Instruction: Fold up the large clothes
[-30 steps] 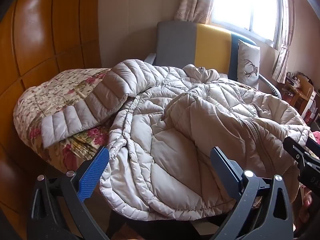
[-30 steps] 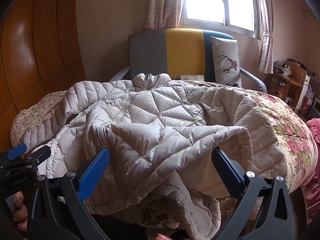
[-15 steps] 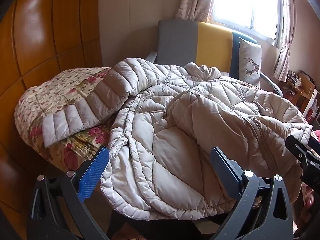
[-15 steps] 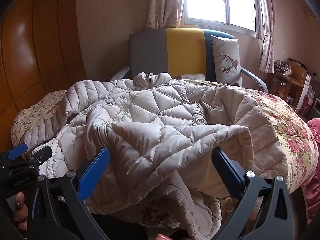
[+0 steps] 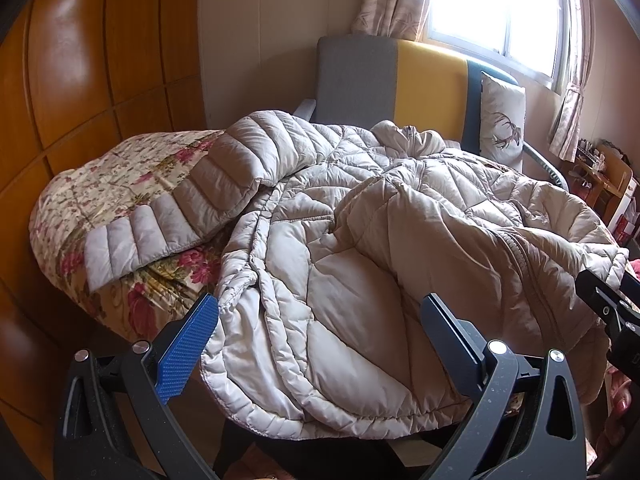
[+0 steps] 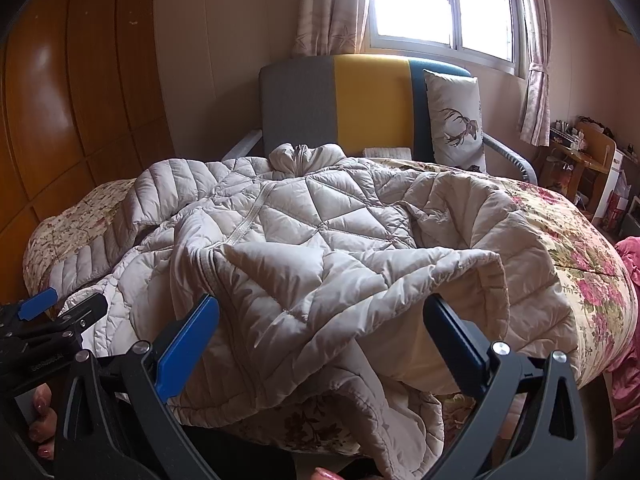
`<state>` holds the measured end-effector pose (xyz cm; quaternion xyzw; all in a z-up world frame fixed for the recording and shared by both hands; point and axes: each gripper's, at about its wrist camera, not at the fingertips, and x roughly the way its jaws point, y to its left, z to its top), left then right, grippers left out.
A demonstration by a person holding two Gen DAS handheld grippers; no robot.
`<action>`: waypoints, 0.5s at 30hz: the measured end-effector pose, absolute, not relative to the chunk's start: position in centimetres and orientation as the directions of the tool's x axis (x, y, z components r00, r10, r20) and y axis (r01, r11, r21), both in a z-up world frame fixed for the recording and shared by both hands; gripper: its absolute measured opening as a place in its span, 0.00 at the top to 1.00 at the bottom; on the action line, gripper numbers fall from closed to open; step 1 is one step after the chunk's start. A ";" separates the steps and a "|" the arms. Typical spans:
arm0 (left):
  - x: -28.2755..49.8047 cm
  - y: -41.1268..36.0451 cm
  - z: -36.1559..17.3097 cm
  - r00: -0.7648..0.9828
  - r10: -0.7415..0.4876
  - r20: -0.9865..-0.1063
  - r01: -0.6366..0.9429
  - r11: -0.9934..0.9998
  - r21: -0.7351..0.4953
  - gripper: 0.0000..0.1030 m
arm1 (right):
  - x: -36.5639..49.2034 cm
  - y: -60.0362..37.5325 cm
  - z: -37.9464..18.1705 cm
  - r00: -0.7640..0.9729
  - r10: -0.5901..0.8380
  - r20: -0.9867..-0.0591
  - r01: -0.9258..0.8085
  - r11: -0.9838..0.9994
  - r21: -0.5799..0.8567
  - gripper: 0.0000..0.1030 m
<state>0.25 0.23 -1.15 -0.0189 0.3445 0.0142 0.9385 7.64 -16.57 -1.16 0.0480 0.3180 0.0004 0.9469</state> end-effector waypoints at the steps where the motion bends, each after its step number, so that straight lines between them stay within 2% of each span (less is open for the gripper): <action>1: 0.3 0.3 -1.2 0.760 0.013 -0.649 -0.040 0.999 -0.026 0.03 | 7.6 -16.6 -1.2 0.797 0.030 -0.603 0.031 0.995 0.090 0.02; 15: 0.5 0.4 -1.5 0.749 0.018 -0.662 -0.047 0.999 -0.026 0.03 | 7.8 -16.7 -1.3 0.791 0.041 -0.610 0.024 0.995 0.098 0.02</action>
